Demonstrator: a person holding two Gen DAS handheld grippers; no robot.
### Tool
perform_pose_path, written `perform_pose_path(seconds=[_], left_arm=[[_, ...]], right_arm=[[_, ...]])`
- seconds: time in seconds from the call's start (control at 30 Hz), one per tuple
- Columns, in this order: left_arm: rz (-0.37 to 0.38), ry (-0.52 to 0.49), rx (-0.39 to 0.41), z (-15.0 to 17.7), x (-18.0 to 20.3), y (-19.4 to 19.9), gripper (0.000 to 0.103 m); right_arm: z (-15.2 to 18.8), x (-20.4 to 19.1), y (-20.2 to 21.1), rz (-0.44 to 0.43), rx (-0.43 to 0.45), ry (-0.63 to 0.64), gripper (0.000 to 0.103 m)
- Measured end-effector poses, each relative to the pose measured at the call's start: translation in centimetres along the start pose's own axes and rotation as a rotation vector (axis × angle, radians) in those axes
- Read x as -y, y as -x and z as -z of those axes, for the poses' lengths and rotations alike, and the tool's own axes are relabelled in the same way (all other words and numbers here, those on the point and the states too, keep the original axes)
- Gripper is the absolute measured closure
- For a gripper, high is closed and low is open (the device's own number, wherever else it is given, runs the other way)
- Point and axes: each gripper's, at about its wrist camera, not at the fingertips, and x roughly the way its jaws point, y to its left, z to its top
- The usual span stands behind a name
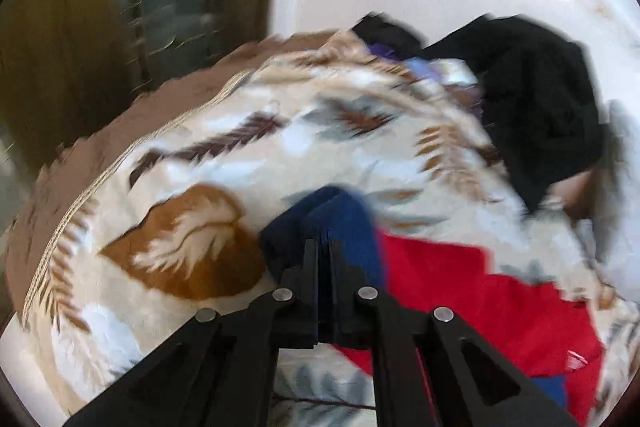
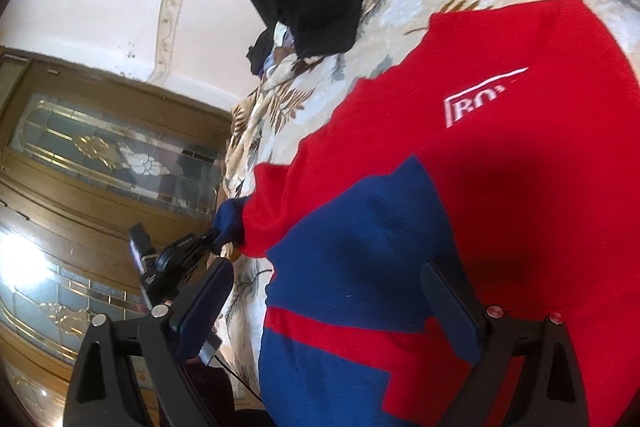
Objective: Fold small clothes
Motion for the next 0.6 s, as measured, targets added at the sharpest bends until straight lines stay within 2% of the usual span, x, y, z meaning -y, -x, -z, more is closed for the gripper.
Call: perform_pose_path(seconds=[0.07,0.13,0.2,0.37,0.43,0.53,0.6], left_arm=[[0.072,-0.035,0.008,-0.2,1.3,1.6,0.099],[0.194,-0.065,0.008,0.1,3.0,3.3,0.099],[0.284,-0.098,-0.015,0.4,4.8,4.6,0.099],[0.503,-0.247,-0.059,2.7,12.4,8.8,0.099],[0.586,-0.282,-0.090,3.4,14.9,10.2,0.099],[0.750,-0.340,-0.128,5.1,19.6,12.2,0.099],[0.818,-0.369,-0.150,5.7,21.3,12.8,0.095]], right_arm=[[-0.2,0.2,0.6,0.001,0.019,-0.006,0.007],[-0.4,0.4,1.3,-0.002,0.040,-0.015,0.007],[-0.5,0.6,2.0,0.004,0.055,-0.014,0.007],[-1.1,1.2,4.5,0.014,0.120,-0.019,0.007],[-1.4,1.7,5.6,0.012,0.150,-0.032,0.007],[-1.9,3.0,7.2,0.014,0.181,-0.063,0.007],[-2.2,3.6,8.0,0.017,0.192,-0.077,0.007]])
